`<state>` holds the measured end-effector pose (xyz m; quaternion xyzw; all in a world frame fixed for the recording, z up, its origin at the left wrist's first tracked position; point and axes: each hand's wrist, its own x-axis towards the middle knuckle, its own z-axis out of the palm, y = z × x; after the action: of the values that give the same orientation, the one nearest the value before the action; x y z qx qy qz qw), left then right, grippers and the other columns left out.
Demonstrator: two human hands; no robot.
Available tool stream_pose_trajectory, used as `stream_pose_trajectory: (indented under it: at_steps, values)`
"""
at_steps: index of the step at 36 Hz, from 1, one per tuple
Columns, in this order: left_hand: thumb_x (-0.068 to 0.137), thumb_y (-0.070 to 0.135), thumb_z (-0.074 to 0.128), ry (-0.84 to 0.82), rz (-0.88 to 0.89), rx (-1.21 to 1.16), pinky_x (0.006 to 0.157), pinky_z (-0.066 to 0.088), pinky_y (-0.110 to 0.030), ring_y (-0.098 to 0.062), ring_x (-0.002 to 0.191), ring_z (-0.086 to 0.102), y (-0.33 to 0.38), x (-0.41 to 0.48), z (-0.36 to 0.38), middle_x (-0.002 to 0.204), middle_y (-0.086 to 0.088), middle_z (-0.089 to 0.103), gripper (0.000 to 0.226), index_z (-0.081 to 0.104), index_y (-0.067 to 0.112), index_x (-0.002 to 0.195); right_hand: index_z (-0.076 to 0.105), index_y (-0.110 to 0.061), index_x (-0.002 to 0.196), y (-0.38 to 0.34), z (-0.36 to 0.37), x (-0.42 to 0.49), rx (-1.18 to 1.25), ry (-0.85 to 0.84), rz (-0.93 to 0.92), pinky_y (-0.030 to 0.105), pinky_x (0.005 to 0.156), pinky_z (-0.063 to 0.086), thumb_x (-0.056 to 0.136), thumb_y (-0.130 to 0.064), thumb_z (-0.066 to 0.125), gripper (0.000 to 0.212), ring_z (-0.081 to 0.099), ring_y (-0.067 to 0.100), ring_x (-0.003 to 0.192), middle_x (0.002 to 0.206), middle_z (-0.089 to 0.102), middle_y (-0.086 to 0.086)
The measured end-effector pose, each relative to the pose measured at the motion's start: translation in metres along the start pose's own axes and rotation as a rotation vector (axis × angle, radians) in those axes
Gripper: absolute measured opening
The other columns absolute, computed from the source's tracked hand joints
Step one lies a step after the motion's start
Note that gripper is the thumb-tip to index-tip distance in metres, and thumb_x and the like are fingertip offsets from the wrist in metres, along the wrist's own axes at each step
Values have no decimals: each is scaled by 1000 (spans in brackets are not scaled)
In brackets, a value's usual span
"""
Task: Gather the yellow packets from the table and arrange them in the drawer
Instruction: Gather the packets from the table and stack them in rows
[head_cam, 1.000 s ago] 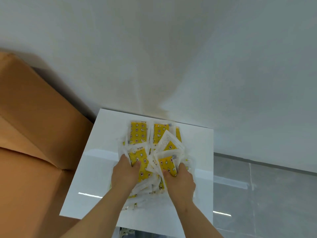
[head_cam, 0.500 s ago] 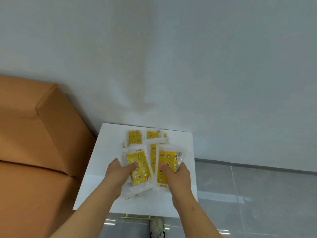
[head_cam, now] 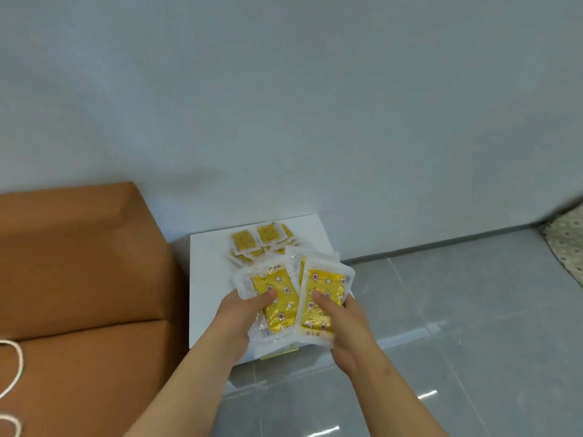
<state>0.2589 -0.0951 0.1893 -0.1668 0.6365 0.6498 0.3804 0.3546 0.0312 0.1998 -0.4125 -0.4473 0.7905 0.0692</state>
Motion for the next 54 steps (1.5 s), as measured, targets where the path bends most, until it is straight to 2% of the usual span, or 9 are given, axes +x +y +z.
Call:
stream_pose_trajectory:
  at_steps: [4, 8, 12, 29, 35, 39, 44, 50, 54]
  values:
    - [79, 10, 73, -12, 60, 30, 95, 46, -52, -32, 102, 63, -24, -52, 18, 102, -11, 69, 22, 64, 11, 99, 64, -15, 101, 5, -30, -52, -12, -11, -21, 32, 60, 56, 85, -7, 65, 18, 69, 21, 81, 92, 72, 5]
    - [84, 2, 65, -61, 87, -7, 66, 59, -41, -30, 83, 66, -67, -115, 38, 91, -14, 69, 18, 62, 6, 101, 64, -15, 100, 21, -74, -109, -7, -48, -47, 37, 70, 57, 86, -8, 65, 16, 69, 24, 86, 96, 72, 7]
    - [84, 2, 65, -106, 75, -29, 89, 49, -57, -37, 97, 66, -128, -179, 56, 104, -21, 68, 24, 62, 5, 107, 64, -15, 100, 49, -132, -175, 40, -48, -69, 44, 76, 56, 85, -7, 65, 17, 69, 28, 86, 95, 73, 8]
    - [85, 7, 65, -121, 104, 61, 92, 48, -55, -34, 99, 64, -307, -385, 77, 105, -14, 67, 17, 61, 15, 100, 65, -18, 98, 151, -271, -405, 149, 76, -140, 42, 76, 56, 87, -9, 64, 15, 69, 27, 88, 96, 73, 7]
    - [84, 6, 66, -114, 103, 107, 79, 54, -48, -33, 90, 65, -359, -433, 36, 93, -11, 67, 16, 60, 13, 97, 65, -18, 97, 211, -275, -467, 209, 107, -110, 39, 70, 57, 86, -8, 64, 15, 69, 27, 85, 92, 73, 6]
    - [84, 9, 68, -132, 37, 152, 84, 52, -55, -36, 94, 66, -401, -470, 12, 105, -15, 67, 29, 60, 11, 111, 63, -15, 105, 257, -284, -519, 273, 183, -47, 34, 60, 57, 86, -8, 64, 20, 70, 25, 81, 95, 73, 8]
    - [87, 5, 64, -175, -5, 217, 71, 54, -45, -32, 79, 65, -448, -519, 9, 88, -14, 67, 8, 60, 10, 92, 61, -13, 105, 291, -311, -578, 346, 261, -51, 30, 50, 55, 86, -5, 63, 21, 70, 21, 68, 86, 72, 7]
    - [89, 5, 60, -265, -25, 267, 52, 53, -31, -25, 72, 64, -502, -572, 22, 84, -9, 66, 15, 59, 9, 103, 63, -13, 96, 320, -357, -638, 402, 309, -82, 39, 64, 55, 86, -5, 63, 13, 69, 29, 79, 90, 72, 11]
    - [88, 3, 60, -311, -13, 287, 61, 51, -34, -27, 77, 64, -541, -609, 40, 87, -10, 67, 19, 60, 8, 107, 65, -13, 97, 338, -399, -675, 423, 339, -109, 40, 67, 56, 87, -6, 62, 13, 69, 30, 81, 90, 73, 11]
